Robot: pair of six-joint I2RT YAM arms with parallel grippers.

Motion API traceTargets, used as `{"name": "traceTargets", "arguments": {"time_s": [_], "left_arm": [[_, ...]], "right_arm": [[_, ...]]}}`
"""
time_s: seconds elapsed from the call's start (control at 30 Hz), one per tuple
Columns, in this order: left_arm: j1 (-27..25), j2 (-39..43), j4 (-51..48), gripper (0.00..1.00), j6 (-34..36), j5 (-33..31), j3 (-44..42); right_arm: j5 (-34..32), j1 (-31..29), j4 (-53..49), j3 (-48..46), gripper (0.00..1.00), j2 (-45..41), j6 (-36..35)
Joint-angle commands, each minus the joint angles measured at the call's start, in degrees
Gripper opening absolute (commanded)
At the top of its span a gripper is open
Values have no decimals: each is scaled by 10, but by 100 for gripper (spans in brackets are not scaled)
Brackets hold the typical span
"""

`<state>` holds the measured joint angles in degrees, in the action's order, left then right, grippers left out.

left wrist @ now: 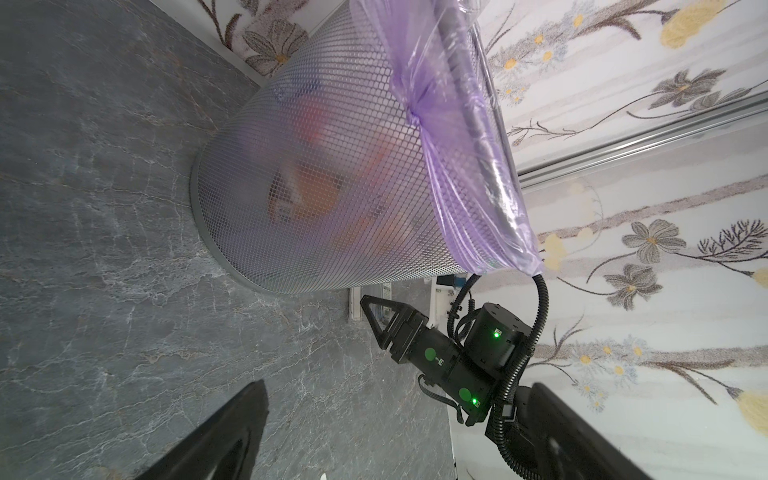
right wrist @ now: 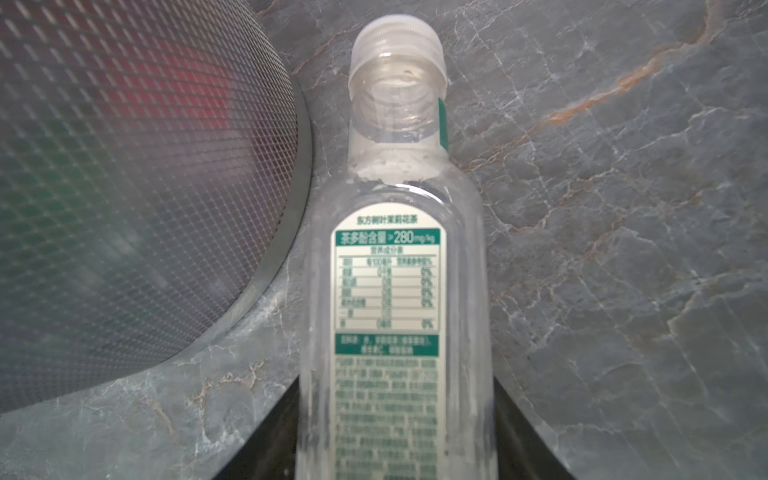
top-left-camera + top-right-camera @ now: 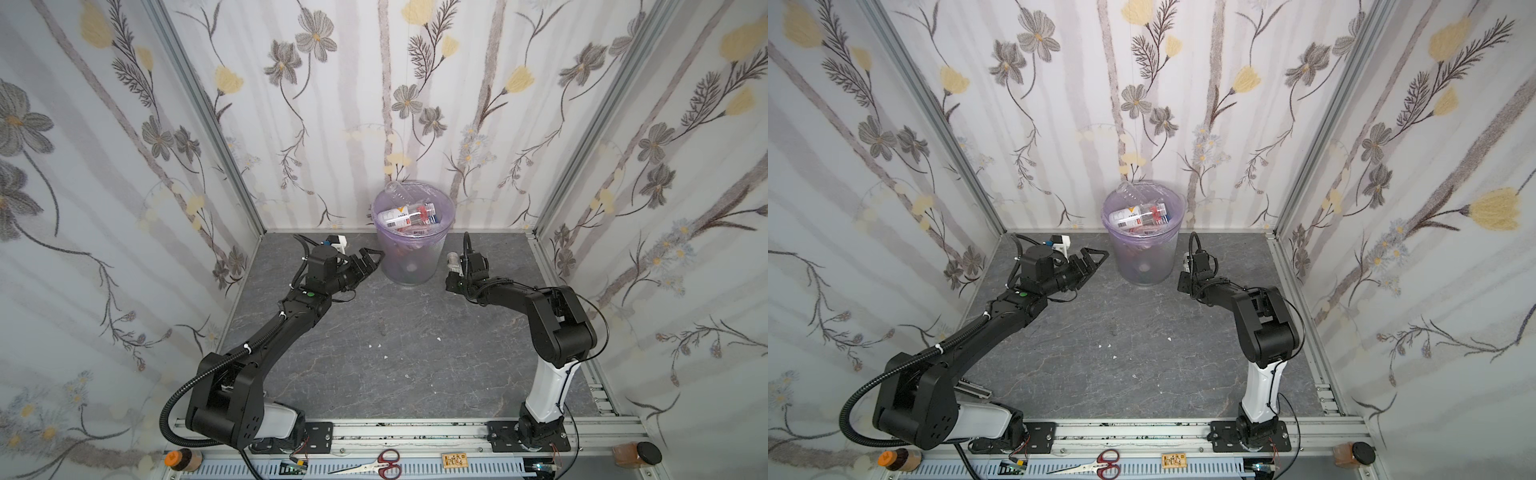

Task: Throw the plastic bottles in the bin
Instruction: 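Lower the right gripper and close it on the green-label bottle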

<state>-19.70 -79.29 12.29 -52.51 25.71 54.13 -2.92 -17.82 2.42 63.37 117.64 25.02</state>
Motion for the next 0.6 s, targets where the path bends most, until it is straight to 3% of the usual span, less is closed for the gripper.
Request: {"name": "traceTargets", "arguments": {"time_s": [0.0,0.57], "left_arm": [[0,8,20,100,-7,-1,-3],[0,10,20,100,-8,-1,-8]], "right_arm": [[6,3,24,-14,45,-18,4],[42,1,59,-92,40,-79,28]]}}
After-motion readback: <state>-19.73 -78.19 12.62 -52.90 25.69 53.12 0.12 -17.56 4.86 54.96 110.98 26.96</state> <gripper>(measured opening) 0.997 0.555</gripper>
